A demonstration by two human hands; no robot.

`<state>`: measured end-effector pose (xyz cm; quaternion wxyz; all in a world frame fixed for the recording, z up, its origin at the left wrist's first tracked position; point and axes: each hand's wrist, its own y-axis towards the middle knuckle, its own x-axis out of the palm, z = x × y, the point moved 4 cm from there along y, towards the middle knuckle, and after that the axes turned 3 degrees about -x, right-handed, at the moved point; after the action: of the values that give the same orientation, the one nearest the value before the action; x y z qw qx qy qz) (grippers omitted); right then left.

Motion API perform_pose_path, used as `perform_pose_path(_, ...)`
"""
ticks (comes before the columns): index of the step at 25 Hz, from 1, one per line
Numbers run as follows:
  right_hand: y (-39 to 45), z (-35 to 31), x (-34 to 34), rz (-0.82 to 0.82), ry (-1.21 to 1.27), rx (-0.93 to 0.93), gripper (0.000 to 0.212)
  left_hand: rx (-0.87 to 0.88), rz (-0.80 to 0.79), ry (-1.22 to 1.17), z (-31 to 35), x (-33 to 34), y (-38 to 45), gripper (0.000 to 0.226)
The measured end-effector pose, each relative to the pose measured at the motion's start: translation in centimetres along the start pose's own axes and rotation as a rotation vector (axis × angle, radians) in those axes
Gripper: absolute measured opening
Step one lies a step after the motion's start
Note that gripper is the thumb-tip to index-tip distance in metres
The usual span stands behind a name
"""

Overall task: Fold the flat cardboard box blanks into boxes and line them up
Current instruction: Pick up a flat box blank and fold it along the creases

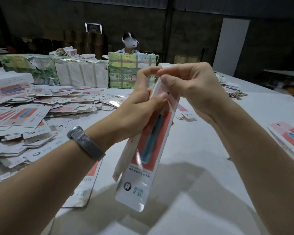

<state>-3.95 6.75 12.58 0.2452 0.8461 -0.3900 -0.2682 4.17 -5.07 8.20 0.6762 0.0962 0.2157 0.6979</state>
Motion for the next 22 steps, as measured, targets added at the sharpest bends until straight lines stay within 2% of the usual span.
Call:
perform_pose_path(2,0.1,0.5,0.4,0.069,0.009,0.011,0.011,0.001,0.051,0.046,-0.1,-0.3,0.1,0.042)
perform_pose_path(6,0.0,1.1,0.9,0.085,0.079,0.018,0.012,0.015,0.118,0.116,-0.2,-0.7,0.3,0.046)
perform_pose_path(16,-0.4,0.9,2.0,0.09,0.07,0.025,0.014,0.002,0.192,0.009,-0.1,-0.2,0.3,0.041)
perform_pose_path(19,-0.4,-0.3,2.1,0.145,-0.154,-0.038,0.023,0.02,0.241,-0.113,0.2,-0.1,0.4,0.033)
perform_pose_path(22,-0.5,-1.1,2.7,0.092,-0.471,-0.038,0.031,-0.021,0.239,-0.257,0.4,0.0,0.7,0.032)
